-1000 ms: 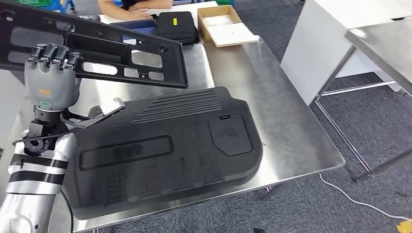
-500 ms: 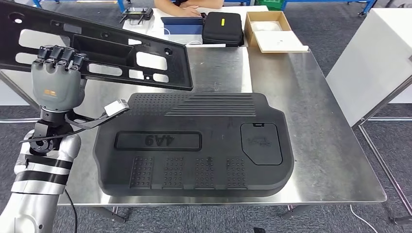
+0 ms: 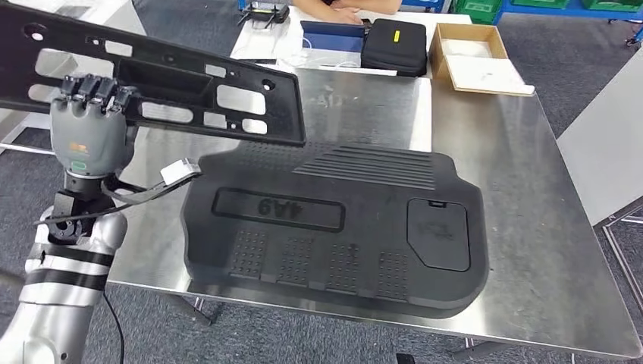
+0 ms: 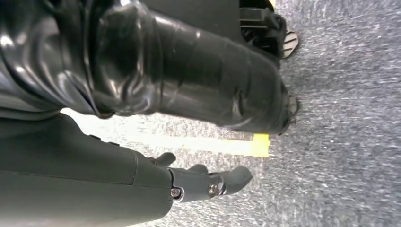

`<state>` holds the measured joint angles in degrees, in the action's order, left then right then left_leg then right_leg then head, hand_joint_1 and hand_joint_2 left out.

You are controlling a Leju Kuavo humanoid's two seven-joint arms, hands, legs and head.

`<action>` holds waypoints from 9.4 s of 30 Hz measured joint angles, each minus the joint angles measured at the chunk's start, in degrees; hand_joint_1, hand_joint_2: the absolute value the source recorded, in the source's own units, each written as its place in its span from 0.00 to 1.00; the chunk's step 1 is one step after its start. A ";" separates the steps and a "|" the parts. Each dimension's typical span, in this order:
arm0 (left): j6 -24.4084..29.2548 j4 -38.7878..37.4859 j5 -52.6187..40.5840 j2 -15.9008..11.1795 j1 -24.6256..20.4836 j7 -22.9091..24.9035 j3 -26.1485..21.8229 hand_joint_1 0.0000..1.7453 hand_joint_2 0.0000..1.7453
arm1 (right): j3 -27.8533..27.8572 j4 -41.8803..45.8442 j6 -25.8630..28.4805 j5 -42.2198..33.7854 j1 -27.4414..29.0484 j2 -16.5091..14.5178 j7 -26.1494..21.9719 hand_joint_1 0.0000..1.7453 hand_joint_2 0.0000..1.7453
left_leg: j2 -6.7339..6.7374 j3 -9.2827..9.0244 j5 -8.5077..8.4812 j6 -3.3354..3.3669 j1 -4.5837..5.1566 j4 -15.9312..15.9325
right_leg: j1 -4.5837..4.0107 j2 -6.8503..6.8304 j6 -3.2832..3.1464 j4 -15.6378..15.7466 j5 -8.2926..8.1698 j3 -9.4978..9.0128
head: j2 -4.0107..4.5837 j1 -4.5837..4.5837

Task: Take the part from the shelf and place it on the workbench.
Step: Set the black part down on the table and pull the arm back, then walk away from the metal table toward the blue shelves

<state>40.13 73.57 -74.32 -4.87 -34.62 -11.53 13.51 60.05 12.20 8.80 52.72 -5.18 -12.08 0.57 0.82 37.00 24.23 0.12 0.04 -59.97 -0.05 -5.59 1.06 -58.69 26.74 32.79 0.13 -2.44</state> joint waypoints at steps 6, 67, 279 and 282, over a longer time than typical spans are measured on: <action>-0.36 0.07 12.67 2.52 2.16 -1.64 4.45 1.00 1.00 | 0.08 0.00 0.01 0.10 0.08 -0.13 0.02 0.00 0.00 | -1.34 0.06 -0.77 1.72 -0.60 0.91 | 0.33 4.73 0.67 -10.61 5.03 5.28 | 0.00 0.24; -1.79 -48.00 21.71 20.28 -9.75 9.73 21.38 1.00 1.00 | 1.42 -0.02 0.99 2.98 -0.08 -0.09 1.68 0.00 0.00 | -3.36 0.49 -1.64 1.27 0.33 1.37 | 1.02 6.06 1.77 0.89 -1.00 0.44 | 0.00 0.36; -34.58 -13.68 52.13 10.33 -4.97 -7.81 19.43 0.00 0.00 | 8.57 -0.09 1.84 -1.70 -0.19 0.40 -1.65 0.00 0.00 | -2.39 -0.62 1.11 -0.39 -1.26 -1.01 | 1.22 8.68 0.33 0.27 -2.41 2.15 | 0.00 2.12; -34.04 -13.63 51.88 10.11 -4.97 -7.81 19.04 0.00 0.00 | 8.21 -0.09 0.95 -1.42 -0.23 0.34 -2.93 0.00 0.00 | -2.41 -0.59 1.13 -0.17 -1.10 -1.04 | 1.26 8.63 0.51 0.48 -2.55 2.09 | 0.00 2.12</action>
<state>6.09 59.94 -22.44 5.23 -39.59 -19.34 32.56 68.26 12.11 9.75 51.31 -5.41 -11.73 -2.36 -1.60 36.41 25.36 -0.05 -1.06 -61.01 1.20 3.05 1.56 -58.21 24.19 34.88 0.13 -0.33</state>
